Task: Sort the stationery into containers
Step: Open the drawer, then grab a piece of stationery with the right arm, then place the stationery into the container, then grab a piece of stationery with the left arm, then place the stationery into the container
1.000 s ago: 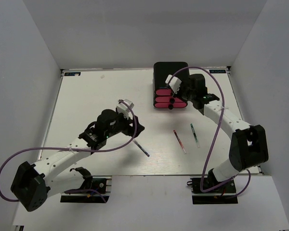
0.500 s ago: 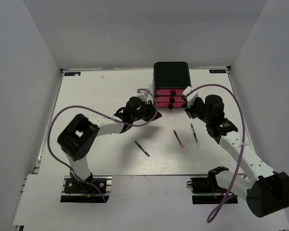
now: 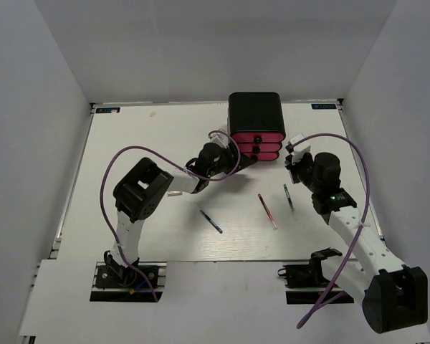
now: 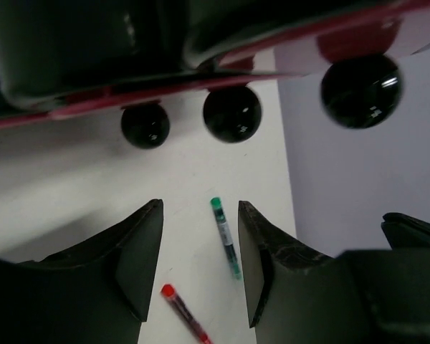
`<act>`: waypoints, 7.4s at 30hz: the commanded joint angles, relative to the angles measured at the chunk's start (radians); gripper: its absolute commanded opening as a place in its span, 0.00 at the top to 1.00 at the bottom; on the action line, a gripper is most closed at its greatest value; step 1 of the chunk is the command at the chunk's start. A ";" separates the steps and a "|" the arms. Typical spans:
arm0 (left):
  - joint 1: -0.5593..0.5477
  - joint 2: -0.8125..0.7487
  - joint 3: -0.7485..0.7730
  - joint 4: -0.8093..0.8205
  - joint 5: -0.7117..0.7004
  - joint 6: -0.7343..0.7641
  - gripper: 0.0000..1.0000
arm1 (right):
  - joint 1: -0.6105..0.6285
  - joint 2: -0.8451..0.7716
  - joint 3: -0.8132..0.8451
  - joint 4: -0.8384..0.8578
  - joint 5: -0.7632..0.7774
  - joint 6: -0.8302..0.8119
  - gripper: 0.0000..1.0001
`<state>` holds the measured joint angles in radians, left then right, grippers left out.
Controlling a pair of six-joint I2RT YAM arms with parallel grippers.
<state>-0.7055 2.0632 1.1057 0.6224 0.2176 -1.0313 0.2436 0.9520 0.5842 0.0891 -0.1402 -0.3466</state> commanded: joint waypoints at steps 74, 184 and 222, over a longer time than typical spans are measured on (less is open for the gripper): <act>-0.140 -0.202 -0.211 0.155 -0.270 -0.141 0.23 | -0.132 -0.032 -0.029 -0.034 -0.164 0.006 0.47; -0.163 -0.328 -0.173 -1.279 -0.414 -0.231 0.62 | -0.029 -0.167 0.000 -0.100 -0.543 -0.264 0.43; -0.183 -0.350 0.282 -0.840 -0.494 -0.375 1.00 | -0.095 -0.243 -0.087 0.124 0.134 0.123 1.00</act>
<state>-0.8845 1.6833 1.3357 -0.2493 -0.2058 -1.2881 0.1585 0.7269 0.5072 0.1398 -0.0734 -0.2623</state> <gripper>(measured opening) 0.218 0.008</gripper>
